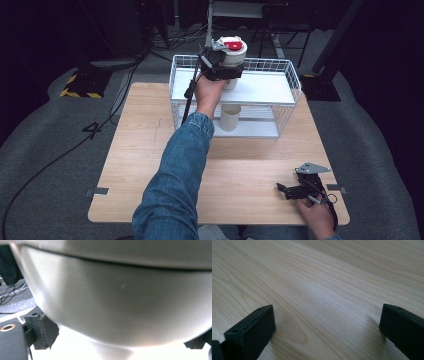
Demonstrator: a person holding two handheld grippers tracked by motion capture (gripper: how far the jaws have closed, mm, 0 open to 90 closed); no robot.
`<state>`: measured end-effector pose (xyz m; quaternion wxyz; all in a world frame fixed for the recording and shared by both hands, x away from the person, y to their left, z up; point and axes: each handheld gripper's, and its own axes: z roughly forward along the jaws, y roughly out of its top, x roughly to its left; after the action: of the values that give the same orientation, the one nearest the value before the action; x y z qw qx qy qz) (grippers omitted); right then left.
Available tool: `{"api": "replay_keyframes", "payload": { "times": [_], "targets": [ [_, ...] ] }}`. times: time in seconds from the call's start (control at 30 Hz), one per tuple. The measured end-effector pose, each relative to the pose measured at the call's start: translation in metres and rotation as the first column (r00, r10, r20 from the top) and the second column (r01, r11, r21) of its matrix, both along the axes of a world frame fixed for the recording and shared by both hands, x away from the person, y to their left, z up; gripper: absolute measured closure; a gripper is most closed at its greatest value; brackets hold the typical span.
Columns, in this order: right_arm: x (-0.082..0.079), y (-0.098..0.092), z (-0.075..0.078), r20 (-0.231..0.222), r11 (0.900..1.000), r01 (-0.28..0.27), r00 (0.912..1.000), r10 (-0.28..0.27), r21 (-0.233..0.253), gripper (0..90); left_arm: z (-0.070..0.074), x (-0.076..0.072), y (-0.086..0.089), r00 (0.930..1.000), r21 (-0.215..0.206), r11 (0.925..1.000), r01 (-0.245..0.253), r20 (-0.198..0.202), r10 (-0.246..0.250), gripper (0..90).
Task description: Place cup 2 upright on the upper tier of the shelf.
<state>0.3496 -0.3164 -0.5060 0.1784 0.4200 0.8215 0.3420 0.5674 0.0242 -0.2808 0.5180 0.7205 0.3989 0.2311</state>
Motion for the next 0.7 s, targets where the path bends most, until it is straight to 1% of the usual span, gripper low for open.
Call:
{"api": "replay_keyframes", "payload": {
  "times": [0.03, 0.1, 0.17, 0.43, 0.5, 0.57, 0.6, 0.7],
  "targets": [
    [0.0000, 0.0000, 0.0000, 0.000, 1.000, 0.000, 1.0000, 0.000, 0.000, 0.6, 0.0000, 0.0000, 0.0000, 1.0000, 0.000, 1.0000, 0.000, 0.000, 0.000, 9.3],
    [0.0000, 0.0000, 0.0000, -0.001, 1.000, 0.001, 1.0000, -0.001, 0.000, 0.7, -0.0028, -0.0019, 0.0009, 0.9998, -0.009, 1.0000, 0.001, 0.020, 0.000, 9.3],
    [0.0000, 0.0000, 0.0000, 0.000, 1.000, 0.000, 1.0000, 0.000, 0.000, 0.6, -0.0043, -0.0031, 0.0006, 0.9995, -0.012, 0.9999, -0.002, 0.031, 0.003, 9.3],
    [0.0000, 0.0000, 0.0000, -0.001, 1.000, 0.000, 1.0000, 0.000, 0.000, 0.6, -0.0048, -0.0026, 0.0005, 0.9996, -0.020, 0.9998, -0.007, 0.028, 0.008, 8.9],
    [-0.0001, 0.0001, 0.0000, -0.001, 1.000, 0.001, 1.0000, -0.001, 0.001, 0.6, -0.0047, -0.0030, 0.0001, 0.9995, -0.015, 0.9998, -0.009, 0.031, 0.009, 8.6],
    [0.0000, 0.0000, 0.0000, 0.000, 1.000, 0.000, 1.0000, 0.000, 0.000, 0.6, -0.0043, -0.0040, -0.0014, 0.9989, -0.001, 0.9997, -0.024, 0.041, 0.024, 5.5],
    [0.0000, 0.0000, 0.0000, 0.000, 1.000, 0.000, 1.0000, 0.000, 0.000, 0.6, -0.0039, -0.0046, -0.0020, 0.9983, 0.005, 0.9996, -0.029, 0.050, 0.028, 1.4],
    [-0.0001, 0.0001, 0.0000, -0.001, 1.000, 0.001, 1.0000, -0.001, 0.000, 0.7, -0.0007, -0.0081, -0.0014, 0.9975, 0.011, 0.9999, -0.011, 0.070, 0.010, 0.0]
  ]
}}
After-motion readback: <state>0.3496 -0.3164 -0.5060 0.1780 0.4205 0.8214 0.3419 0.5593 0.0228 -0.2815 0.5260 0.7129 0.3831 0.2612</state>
